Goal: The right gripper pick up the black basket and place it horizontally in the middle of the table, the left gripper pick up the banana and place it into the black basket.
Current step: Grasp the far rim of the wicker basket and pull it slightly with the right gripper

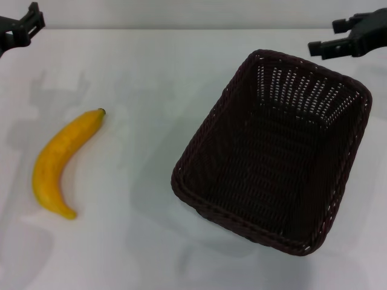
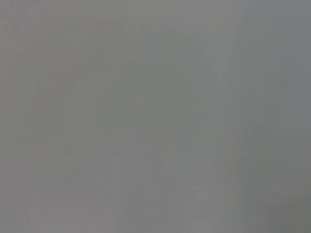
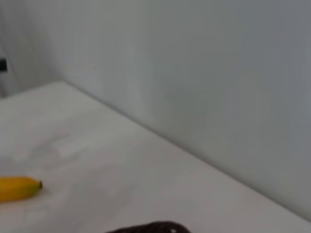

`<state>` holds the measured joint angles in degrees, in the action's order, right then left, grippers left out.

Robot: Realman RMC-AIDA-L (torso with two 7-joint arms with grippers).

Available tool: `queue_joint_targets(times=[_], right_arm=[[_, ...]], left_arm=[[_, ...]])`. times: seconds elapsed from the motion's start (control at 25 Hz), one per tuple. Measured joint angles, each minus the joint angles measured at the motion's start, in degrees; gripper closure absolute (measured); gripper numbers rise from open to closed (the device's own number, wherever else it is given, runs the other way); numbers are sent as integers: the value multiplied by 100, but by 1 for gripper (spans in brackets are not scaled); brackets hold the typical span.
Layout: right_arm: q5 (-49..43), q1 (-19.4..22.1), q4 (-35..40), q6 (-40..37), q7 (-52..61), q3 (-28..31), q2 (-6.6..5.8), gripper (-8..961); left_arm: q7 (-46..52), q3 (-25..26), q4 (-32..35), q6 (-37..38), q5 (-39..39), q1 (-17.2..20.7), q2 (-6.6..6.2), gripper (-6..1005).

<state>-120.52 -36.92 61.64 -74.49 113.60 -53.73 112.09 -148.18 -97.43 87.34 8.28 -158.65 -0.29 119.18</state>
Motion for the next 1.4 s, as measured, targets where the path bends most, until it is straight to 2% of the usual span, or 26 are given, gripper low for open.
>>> queue_joint_targets(times=[0.32, 0.68, 0.88, 1.12, 1.4], right_arm=[[-526, -303, -419, 346, -21, -281, 97, 197], [-741, -383, -609, 354, 10, -428, 116, 207], [-884, -358, -631, 341, 122, -434, 80, 213], [-1411, -502, -810, 376, 175, -436, 137, 219], [-1489, -632, -1062, 495, 158, -434, 145, 227]], left_arm=[[0, -55, -9, -200, 3, 20, 0, 125], [0, -57, -23, -205, -2, 20, 0, 125], [0, -57, -25, -206, -1, 20, 0, 124], [0, -56, -25, -206, 1, 20, 0, 125], [0, -65, -25, -204, -1, 23, 0, 124]])
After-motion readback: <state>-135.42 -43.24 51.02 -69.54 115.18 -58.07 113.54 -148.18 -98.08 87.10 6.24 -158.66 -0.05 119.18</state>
